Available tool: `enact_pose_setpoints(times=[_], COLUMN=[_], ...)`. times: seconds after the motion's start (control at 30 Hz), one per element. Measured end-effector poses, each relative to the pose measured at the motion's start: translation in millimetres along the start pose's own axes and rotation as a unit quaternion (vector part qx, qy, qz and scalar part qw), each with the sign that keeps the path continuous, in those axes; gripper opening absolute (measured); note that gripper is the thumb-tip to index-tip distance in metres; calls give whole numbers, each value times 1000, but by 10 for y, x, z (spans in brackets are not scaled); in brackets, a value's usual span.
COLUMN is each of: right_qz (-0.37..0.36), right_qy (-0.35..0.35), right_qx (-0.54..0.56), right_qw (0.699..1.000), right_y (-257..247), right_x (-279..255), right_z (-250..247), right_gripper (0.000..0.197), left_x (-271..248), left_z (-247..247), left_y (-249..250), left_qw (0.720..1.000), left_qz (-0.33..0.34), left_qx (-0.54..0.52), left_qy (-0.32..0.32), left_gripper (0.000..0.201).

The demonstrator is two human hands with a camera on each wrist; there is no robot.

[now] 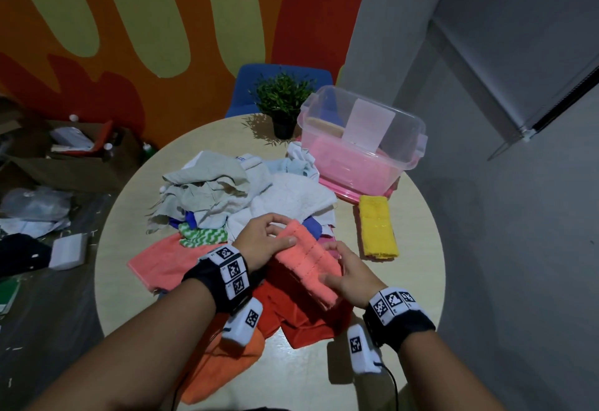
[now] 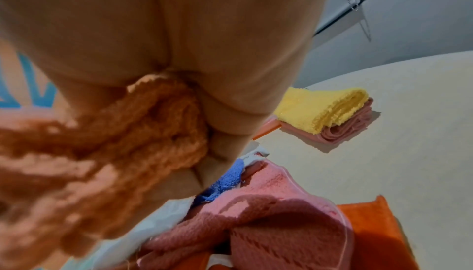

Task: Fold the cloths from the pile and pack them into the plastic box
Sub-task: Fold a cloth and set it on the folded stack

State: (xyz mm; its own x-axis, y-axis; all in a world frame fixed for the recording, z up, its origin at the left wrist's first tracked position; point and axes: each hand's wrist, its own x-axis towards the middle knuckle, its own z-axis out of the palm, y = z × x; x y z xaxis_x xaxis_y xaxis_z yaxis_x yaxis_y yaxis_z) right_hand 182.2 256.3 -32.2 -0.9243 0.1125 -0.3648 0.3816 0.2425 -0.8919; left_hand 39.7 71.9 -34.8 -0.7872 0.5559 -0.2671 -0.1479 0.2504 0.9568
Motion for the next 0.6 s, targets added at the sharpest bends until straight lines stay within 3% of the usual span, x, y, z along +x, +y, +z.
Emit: enact_pose_setpoints(times=[0.1,0.2,0.27,0.33,0.47,0.6], right_qz=[-24,-44,-54,-66,-56,-41], right_qy=[-27,-34,-25,16,42,35], right_qx=[34,-27,-18,-16,12,-80], right_qw=[999,998,998,998,997,995], right_y=[-38,-57,-70,-56,64,217], right_x=[-69,-79,-72,-59,-52,4], right_z=[-58,-53,-20,-33,-148,-280], right_gripper=[68,68,63,65,79,92], left_x=[89,131,171,211,230,327], left_z=[112,271,376,473,679,894], left_y=[-2,42,52,36,2,14], left_qw=[1000,998,999,1000,979,997], left_qz=[12,37,38,15,-109,-48], left_qx=[17,28,23,-8,-169,-46], left_qy=[24,30,14,0,-16,36], left_gripper=[19,4,11,18,34,29])
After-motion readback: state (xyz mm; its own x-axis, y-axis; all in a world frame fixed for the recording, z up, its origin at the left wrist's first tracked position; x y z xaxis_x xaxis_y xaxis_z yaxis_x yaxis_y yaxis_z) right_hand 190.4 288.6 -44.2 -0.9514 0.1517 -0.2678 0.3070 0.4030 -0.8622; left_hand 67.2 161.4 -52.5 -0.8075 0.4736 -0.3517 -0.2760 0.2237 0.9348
